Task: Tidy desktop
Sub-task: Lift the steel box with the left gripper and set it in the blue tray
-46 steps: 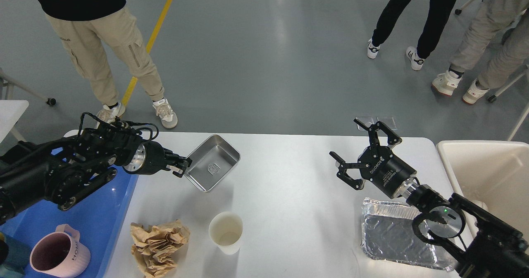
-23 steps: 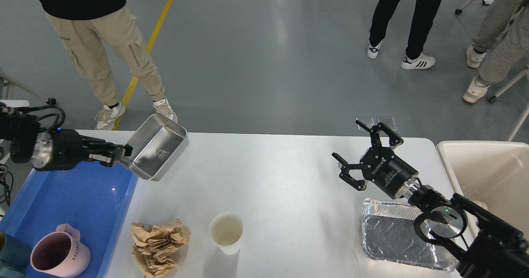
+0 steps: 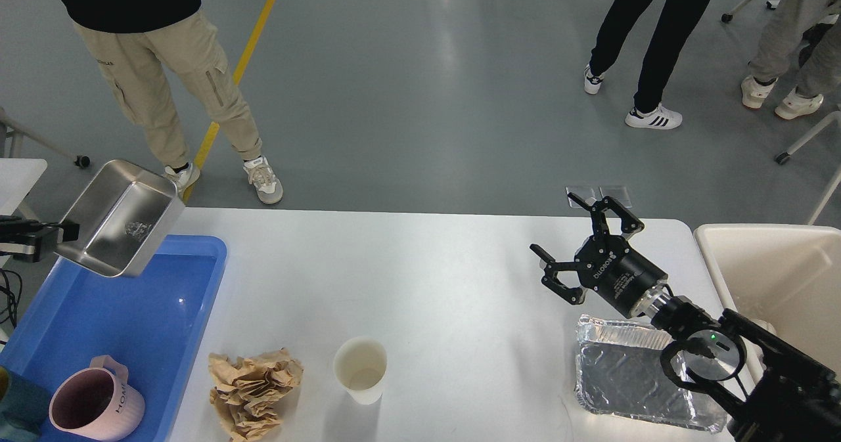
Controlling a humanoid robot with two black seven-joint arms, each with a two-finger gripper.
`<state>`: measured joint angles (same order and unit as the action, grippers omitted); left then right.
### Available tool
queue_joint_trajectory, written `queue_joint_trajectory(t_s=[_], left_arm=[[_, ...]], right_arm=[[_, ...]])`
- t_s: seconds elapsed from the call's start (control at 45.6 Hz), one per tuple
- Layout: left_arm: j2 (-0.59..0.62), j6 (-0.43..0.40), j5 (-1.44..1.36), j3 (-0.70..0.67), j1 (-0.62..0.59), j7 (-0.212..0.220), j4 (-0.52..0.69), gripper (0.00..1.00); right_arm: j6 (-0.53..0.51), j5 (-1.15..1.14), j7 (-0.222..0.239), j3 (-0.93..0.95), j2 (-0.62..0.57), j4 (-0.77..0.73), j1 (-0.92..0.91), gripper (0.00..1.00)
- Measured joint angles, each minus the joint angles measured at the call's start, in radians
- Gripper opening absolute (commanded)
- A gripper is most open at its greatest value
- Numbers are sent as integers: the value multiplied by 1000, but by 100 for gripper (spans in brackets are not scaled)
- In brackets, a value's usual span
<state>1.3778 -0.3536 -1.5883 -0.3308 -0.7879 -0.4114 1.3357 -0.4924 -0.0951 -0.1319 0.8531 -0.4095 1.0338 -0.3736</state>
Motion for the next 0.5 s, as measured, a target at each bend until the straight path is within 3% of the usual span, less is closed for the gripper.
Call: queue_joint_trajectory(t_s=[0.263,0.504], left_arm=[[-19,134,-16,33,73,43,-183,5],[-179,196,-16,45,90,68,-462,5]], right_arm=[[-2,0,0,1,-1,3,0,100],[-3,0,0,1,-1,5,4,100]])
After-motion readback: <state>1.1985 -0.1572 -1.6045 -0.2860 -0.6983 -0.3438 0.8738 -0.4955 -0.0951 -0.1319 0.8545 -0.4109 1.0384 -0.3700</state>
